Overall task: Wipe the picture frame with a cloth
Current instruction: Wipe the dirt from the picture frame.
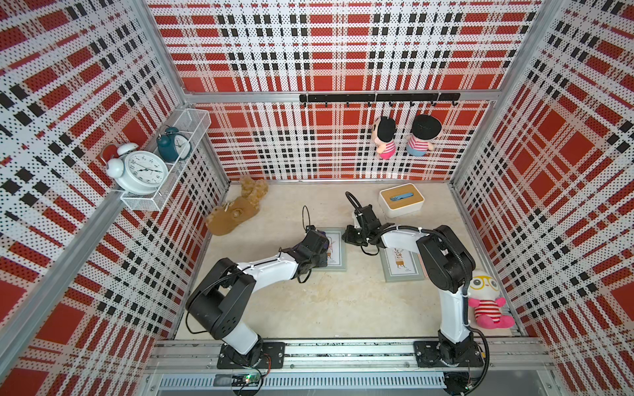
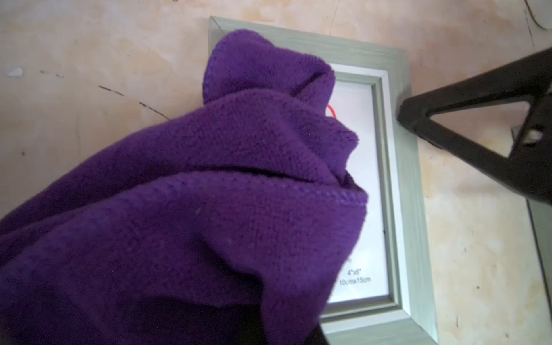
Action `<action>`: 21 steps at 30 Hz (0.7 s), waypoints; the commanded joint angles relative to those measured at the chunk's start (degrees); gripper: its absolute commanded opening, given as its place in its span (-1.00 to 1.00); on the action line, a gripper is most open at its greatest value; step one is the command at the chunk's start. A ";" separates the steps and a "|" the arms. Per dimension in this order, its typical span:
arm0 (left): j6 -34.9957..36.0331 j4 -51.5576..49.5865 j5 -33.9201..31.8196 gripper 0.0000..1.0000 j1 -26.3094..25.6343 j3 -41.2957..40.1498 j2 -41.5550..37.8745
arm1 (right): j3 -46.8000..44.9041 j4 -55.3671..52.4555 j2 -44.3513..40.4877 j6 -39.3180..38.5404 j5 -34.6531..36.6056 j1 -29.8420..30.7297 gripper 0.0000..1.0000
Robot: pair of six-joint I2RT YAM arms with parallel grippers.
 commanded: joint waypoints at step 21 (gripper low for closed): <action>8.96 -14.11 3.93 -1.00 12.21 29.60 23.46 | -0.93 -8.87 5.25 -2.85 4.13 -0.52 -0.68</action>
